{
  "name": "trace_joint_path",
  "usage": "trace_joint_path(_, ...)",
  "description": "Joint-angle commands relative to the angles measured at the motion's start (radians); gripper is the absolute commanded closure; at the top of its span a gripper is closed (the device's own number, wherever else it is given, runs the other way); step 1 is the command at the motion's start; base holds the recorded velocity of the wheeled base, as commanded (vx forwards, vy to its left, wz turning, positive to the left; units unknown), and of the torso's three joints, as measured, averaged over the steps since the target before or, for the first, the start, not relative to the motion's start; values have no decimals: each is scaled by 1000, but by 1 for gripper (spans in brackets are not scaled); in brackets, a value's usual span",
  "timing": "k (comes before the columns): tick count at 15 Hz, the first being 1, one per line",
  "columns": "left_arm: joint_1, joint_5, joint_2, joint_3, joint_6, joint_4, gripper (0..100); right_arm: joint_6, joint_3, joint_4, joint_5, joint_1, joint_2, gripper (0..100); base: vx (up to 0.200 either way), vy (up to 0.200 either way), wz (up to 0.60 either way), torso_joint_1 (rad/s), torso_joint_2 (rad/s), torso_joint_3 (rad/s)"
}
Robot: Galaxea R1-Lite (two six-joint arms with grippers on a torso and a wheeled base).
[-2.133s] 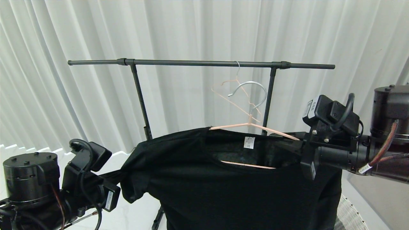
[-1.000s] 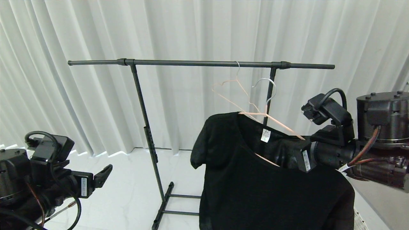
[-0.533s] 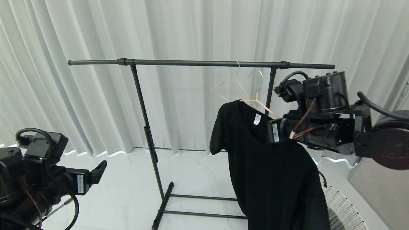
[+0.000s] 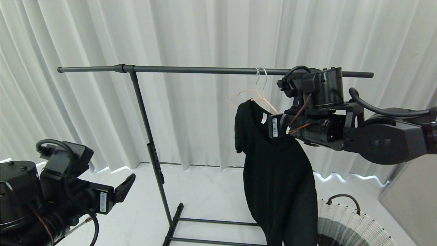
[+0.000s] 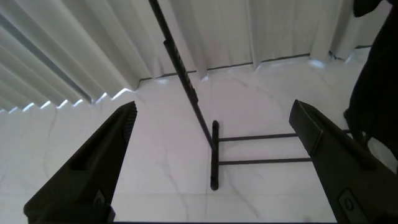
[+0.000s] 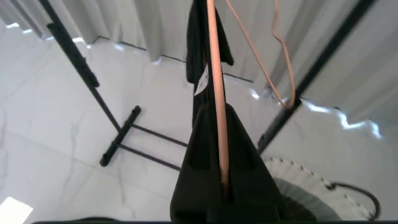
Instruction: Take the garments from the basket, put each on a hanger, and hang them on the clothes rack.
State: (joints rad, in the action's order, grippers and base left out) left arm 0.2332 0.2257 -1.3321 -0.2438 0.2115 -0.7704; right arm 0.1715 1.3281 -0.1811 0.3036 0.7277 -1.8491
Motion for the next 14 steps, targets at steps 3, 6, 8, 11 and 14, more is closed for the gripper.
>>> trace_joint_path(3,3,1,2,0,0,0,0,-3,3,-35,-44,26,-2,100,200,0,0,2,1,2)
trace_joint_path(6,3,1,1,0,0,0,0,0,14,-51,-67,26,-2,100,200,0,0,1,2,1)
trace_joint_path(8,3,1,1,0,-1,0,0,2,36,-51,-89,26,-5,100,200,0,0,5,0,5)
trace_joint_path(11,3,1,-1,1,-1,0,0,2,71,-51,-107,30,-25,100,200,0,0,1,-1,1)
trace_joint_path(14,3,1,1,9,-3,-1,0,3,117,-49,-109,42,-56,100,200,0,0,2,2,-1)
